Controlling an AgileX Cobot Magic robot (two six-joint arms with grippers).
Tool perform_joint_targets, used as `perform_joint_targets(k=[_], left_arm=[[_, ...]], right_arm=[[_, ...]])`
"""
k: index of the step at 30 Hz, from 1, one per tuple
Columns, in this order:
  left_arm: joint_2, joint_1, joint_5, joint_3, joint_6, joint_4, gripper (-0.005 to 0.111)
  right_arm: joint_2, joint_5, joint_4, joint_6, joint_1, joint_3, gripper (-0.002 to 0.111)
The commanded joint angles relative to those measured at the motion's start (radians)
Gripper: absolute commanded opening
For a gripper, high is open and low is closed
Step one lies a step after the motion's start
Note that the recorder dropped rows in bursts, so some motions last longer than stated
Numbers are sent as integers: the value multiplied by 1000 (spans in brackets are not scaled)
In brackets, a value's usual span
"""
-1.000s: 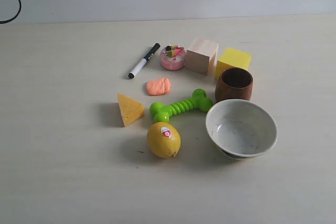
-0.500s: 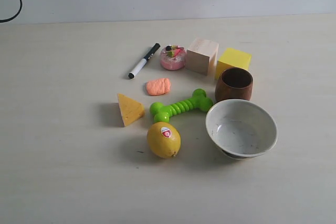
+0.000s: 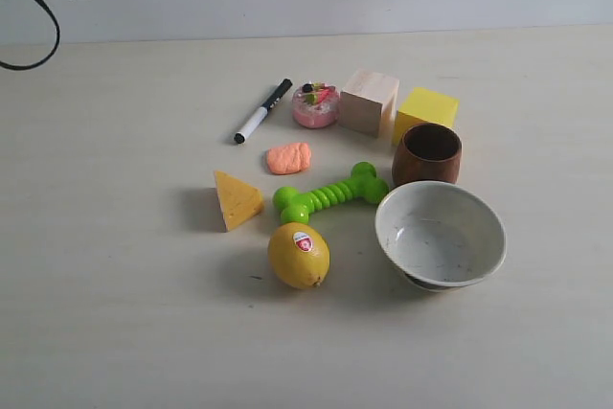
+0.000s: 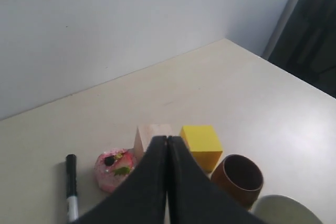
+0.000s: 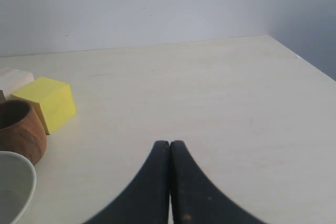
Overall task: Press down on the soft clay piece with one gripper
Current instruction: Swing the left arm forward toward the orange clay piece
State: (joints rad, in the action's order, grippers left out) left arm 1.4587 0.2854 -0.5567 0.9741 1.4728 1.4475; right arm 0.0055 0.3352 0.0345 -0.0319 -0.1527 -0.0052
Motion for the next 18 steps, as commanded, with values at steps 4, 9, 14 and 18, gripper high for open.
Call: perform_joint_targets(k=[4, 9, 14, 18], left_arm=[[3, 5, 127, -84, -255, -239, 0], [1, 7, 178, -90, -531, -458, 0], [1, 31, 330, -78, -806, -687, 0], [1, 79, 563, -15, -1058, -857, 0]], right_arm=[[-6, -11, 3, -1, 2, 5, 0], [-6, -8, 3, -1, 2, 5, 0], [-6, -8, 3, -1, 2, 5, 0], [-6, -8, 3, -1, 2, 5, 0]])
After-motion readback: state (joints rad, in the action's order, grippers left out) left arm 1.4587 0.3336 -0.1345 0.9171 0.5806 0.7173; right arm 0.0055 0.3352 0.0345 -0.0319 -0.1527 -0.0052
